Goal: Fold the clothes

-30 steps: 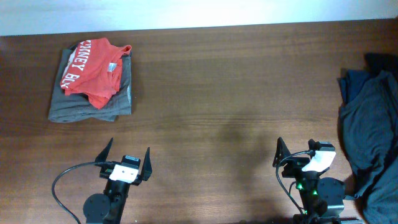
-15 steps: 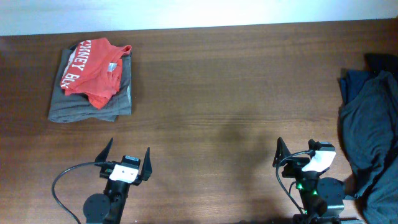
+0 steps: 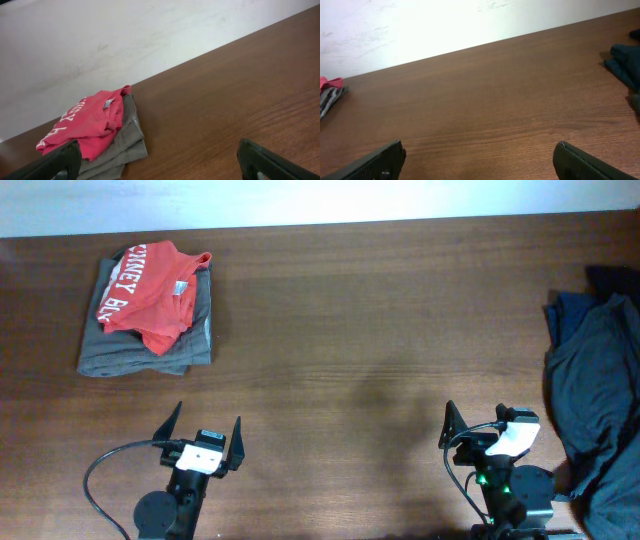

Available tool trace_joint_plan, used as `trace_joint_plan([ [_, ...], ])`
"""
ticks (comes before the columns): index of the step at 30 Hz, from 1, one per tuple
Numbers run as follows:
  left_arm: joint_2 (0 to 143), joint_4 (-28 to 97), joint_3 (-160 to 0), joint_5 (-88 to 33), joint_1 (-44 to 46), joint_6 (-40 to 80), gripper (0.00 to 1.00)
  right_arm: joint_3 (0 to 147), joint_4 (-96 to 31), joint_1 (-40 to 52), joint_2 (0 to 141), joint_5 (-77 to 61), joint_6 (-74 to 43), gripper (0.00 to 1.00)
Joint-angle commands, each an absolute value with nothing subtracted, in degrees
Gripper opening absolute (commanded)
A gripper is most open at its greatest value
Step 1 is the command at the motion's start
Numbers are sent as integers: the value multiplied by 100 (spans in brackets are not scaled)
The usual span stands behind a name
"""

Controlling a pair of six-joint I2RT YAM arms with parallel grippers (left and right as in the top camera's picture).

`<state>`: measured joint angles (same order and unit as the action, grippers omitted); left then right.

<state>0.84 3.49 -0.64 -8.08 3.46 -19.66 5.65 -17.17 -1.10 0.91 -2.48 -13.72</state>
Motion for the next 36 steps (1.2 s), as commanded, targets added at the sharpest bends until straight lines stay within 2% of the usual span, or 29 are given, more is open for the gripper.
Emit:
trace_joint_plan([
  [1,67,395,-54,-764,322,-1887,99,532,-1732,-152,51,-276,-1393,99],
  [12,67,351,-54,-792,322,-1887,99,532,-1651,-152,51,-333,-1398,99],
  [18,69,193,-54,-1927,322,-1798,99,532,-1658,-152,51,-2497,-1398,99],
  [22,69,-279,-237,-2220,322,-805,99,733,-1057,-152,51,-2856,-1942,99],
  [24,117,-161,-613,-2318,322,-244,99,1138,-873,-152,56,-2764,-2021,99],
  [26,252,40,-950,-2307,320,-198,99,1562,-926,-152,126,-2493,-1975,99],
  [32,1734,827,-2602,-2167,322,-215,99,2753,-1570,-152,1190,-2005,-1920,99],
  [36,3599,1905,-4392,-2165,320,-217,99,4060,-3020,-152,2875,-1728,-1885,99],
])
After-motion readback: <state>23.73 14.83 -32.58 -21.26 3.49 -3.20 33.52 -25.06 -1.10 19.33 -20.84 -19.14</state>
